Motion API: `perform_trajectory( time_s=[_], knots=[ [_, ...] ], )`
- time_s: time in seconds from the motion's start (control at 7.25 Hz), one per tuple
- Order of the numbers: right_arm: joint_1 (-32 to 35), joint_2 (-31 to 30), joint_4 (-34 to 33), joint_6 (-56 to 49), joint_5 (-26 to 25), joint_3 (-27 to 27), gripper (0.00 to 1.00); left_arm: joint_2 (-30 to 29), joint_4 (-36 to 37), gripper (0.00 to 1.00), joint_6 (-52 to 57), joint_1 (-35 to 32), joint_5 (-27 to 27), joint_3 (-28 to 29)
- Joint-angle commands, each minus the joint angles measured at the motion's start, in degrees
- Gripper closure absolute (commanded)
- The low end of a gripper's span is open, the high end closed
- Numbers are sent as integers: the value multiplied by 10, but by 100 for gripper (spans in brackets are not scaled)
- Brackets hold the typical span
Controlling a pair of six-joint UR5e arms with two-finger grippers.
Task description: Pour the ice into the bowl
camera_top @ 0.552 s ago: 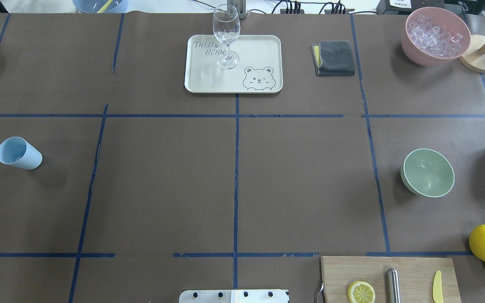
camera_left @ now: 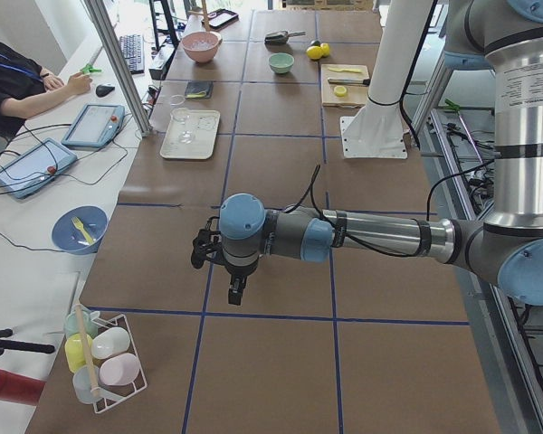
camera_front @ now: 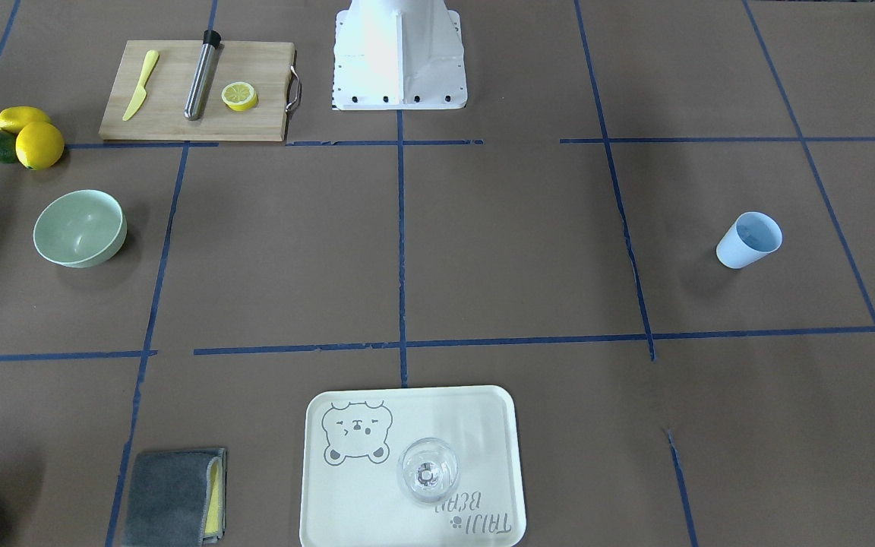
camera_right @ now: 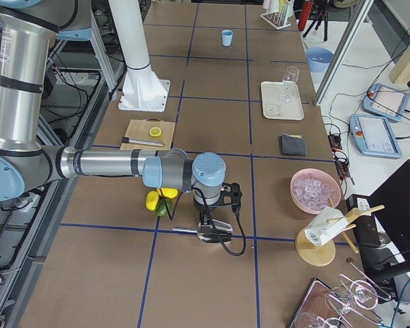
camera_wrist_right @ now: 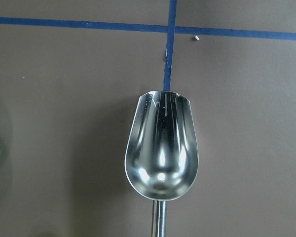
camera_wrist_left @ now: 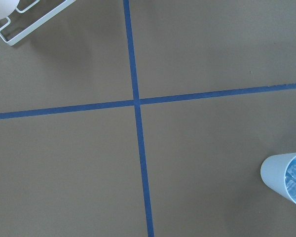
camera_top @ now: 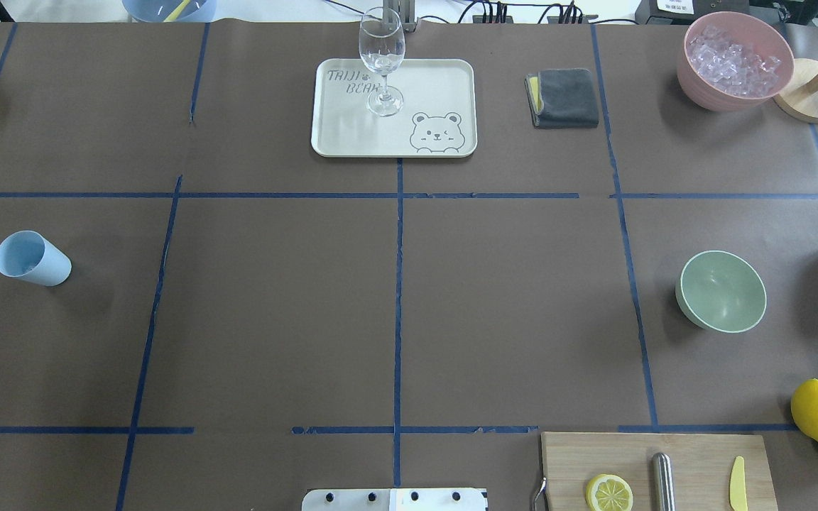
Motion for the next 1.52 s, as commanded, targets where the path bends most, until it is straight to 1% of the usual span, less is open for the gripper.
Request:
perform_trajectory(
  time_s=[0.0, 0.14, 0.28, 0.41, 0.55, 0.83, 0.97, 1.1, 1.24, 1.38],
  knots=[
    [0, 6, 0, 3, 5, 4, 0, 0, -1, 0, 0, 0, -1, 0],
    [-3, 9, 20, 4, 7, 9, 0, 0, -1, 0, 0, 0, -1, -2],
    [-4, 24, 74, 3, 2, 6, 0, 0, -2, 0, 0, 0, -1, -3],
    [-4, 51, 97, 6, 8, -10, 0, 0, -2, 0, 0, 0, -1, -3],
    [-4, 58, 97, 14, 21, -10, 0, -1, -3, 0, 0, 0, -1, -3],
    [-15, 57, 141, 10, 27, -3, 0, -1, -3, 0, 0, 1, -1, -4],
    [-35, 55, 199, 22, 29, -4, 0, -1, -3, 0, 0, 0, -1, -4],
    [-74, 57, 225, 25, 31, -4, 0, -1, -3, 0, 0, 0, -1, -3],
    [-131, 62, 239, 40, 31, -5, 0, -1, -3, 0, 0, 1, -1, -3],
    [-172, 63, 242, 93, 29, -3, 0, -1, -3, 0, 0, 1, -1, -3]
  ],
)
